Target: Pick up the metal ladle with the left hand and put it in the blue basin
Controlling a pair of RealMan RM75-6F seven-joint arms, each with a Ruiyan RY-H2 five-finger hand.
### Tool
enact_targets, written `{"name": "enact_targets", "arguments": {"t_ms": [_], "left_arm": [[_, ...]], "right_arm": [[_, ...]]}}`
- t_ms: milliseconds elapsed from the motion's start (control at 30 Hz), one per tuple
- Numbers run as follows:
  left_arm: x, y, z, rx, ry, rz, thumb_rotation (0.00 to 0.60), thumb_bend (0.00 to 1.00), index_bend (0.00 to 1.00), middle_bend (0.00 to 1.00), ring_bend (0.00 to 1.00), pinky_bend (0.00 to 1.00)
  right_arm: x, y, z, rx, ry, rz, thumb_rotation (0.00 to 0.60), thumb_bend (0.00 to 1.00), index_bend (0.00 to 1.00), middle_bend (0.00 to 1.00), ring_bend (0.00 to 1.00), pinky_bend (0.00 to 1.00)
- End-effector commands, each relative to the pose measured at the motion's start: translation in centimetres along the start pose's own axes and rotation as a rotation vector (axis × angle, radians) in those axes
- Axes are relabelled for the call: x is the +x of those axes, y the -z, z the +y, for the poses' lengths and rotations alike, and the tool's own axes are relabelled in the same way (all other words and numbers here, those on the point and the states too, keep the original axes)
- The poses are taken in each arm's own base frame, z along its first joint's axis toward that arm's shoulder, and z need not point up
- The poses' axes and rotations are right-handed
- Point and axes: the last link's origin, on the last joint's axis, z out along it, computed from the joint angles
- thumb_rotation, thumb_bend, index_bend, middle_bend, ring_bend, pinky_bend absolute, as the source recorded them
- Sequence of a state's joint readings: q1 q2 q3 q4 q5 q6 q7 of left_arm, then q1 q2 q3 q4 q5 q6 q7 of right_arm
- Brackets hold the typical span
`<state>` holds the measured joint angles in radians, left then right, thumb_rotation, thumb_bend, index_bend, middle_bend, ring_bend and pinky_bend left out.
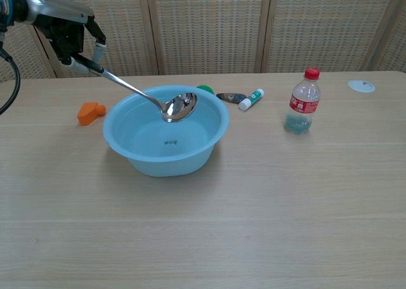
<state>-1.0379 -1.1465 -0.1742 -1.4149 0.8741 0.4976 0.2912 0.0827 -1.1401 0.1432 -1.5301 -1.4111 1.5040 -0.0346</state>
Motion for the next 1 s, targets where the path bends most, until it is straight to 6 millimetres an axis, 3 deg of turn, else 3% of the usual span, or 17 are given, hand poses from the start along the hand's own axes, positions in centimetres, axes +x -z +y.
{"name": "enact_targets", "arguments": {"t_ms": [33, 133, 400, 1000], "left_arm": [[-0.6, -3.5, 1.2, 0.023, -0.049, -0.065, 0.6, 0.56, 0.77, 1.0, 0.97, 1.0], [-1.2, -5.5, 1.9, 0.041, -0.063, -0.098, 0.6, 0.56, 0.77, 1.0, 0.97, 1.0], [-2.3, -8.3, 4.4, 0.034, -0.111, -0.15, 0.6, 0.56, 0.78, 1.0, 0.97, 1.0], [-2.5, -10.5, 6.5, 0.054, -0.275, -0.217, 0.6, 0.59, 0.79, 1.0, 0.97, 1.0]], "right_arm": [[0.0, 0.0, 0.2, -0.011, 0.003, 0.001, 0.6, 0.0, 0.0, 0.0, 0.0, 0.0], [-0.1, -0.1, 0.4, -0.024, 0.005, -0.003, 0.6, 0.0, 0.0, 0.0, 0.0, 0.0], [0.0, -0.3, 1.1, -0.047, -0.006, -0.002, 0.6, 0.0, 0.0, 0.0, 0.0, 0.0], [0.2, -0.5, 1.5, -0.058, -0.016, 0.0, 0.6, 0.0, 0.0, 0.0, 0.0, 0.0]]}}
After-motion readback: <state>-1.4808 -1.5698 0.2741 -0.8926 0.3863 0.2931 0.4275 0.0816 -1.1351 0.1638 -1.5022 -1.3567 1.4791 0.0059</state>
